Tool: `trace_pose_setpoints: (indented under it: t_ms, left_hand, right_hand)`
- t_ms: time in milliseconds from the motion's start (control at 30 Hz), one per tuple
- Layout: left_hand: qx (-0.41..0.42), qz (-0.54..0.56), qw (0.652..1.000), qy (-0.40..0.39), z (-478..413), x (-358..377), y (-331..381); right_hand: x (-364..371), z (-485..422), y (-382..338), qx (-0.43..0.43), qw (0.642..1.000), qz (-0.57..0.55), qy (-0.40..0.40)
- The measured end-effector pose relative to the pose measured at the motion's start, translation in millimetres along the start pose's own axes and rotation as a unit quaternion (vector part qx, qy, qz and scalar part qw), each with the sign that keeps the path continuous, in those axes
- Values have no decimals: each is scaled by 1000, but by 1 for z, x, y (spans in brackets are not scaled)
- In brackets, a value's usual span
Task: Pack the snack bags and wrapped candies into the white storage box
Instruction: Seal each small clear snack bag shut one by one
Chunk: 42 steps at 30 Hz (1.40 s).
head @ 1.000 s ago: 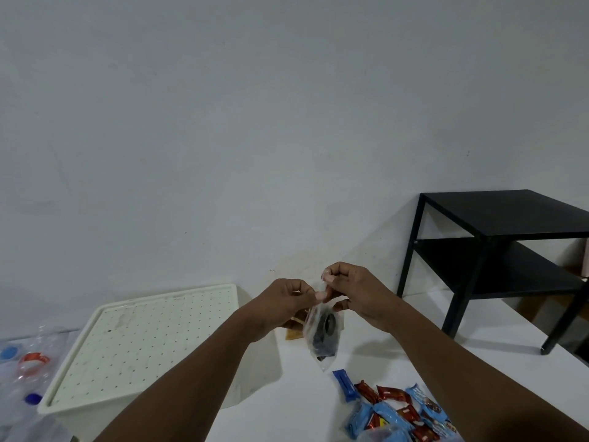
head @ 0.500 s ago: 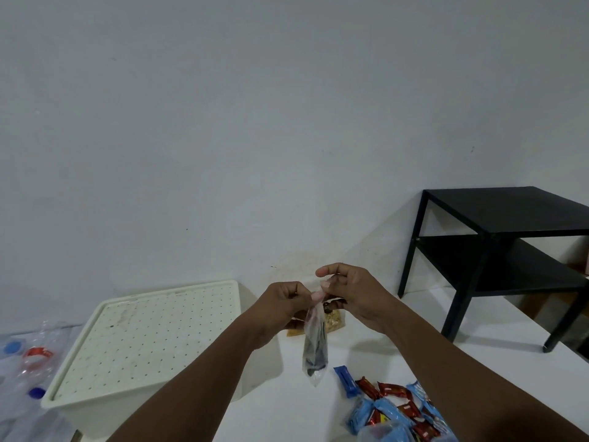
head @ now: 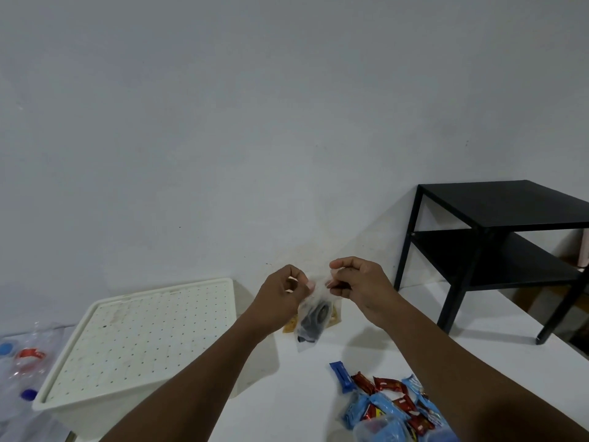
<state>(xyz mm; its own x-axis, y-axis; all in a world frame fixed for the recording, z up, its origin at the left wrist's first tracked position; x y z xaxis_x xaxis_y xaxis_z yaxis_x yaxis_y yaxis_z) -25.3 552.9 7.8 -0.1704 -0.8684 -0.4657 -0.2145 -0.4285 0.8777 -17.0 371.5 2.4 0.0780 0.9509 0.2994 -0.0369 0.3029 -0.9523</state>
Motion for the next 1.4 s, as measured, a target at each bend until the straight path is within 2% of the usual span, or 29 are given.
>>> trace_pose_setpoints:
  t_ms: [167,267,367,433,500,567,667,833,900,1067,1167,1400]
  left_hand:
    - [46,-14,999,-6,-1,8,2]
    - [55,-24,997,-45,-3,27,0]
    - [76,-125,987,-72,-10,49,-8]
    - [76,-186,978,-61,-18,61,-16]
    - [61,-175,982,-30,-27,65,-20]
    - [37,-132,990,-12,-38,68,-24]
    - [-42,-21,999,-17,-51,70,-29]
    - [-81,28,996,-18,-70,82,-48]
    - [-98,6,995,-15,-80,90,-66]
    - [-111,-143,983,6,-98,109,-114]
    - [-159,-162,974,17,-107,121,-140]
    - [-207,-200,957,33,-149,136,-177]
  right_hand:
    - [-25,-5,1,28,994,-76,74]
    - [-39,-10,5,43,989,-91,105]
    - [-50,-15,8,58,986,-104,115]
    - [-56,-18,9,68,987,-99,105]
    - [-61,-24,8,70,991,-81,86]
    - [-72,-32,7,54,995,-20,79]
    - [-91,-41,16,53,995,74,52]
    - [-103,-52,64,130,989,-1,-74]
    - [-108,-66,79,128,988,29,-76]
    - [-126,-102,119,144,979,125,-72]
    - [-137,-125,143,167,972,148,-77]
    - [-144,-173,178,210,962,159,-75]
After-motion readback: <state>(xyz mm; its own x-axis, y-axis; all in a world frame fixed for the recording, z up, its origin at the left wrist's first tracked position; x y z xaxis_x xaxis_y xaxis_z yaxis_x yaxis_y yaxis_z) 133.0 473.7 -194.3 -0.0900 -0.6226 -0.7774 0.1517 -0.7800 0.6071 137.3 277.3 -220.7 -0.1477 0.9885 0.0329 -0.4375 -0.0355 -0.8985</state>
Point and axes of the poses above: each hand's wrist, its own z-axis away from the middle knuckle, its own x-axis out of the palm, y = z × x, the point moved 6 cm from there along -z, towards the middle knuckle, and after that the axes turned 10 degrees about -z, right-handed, at the moved point
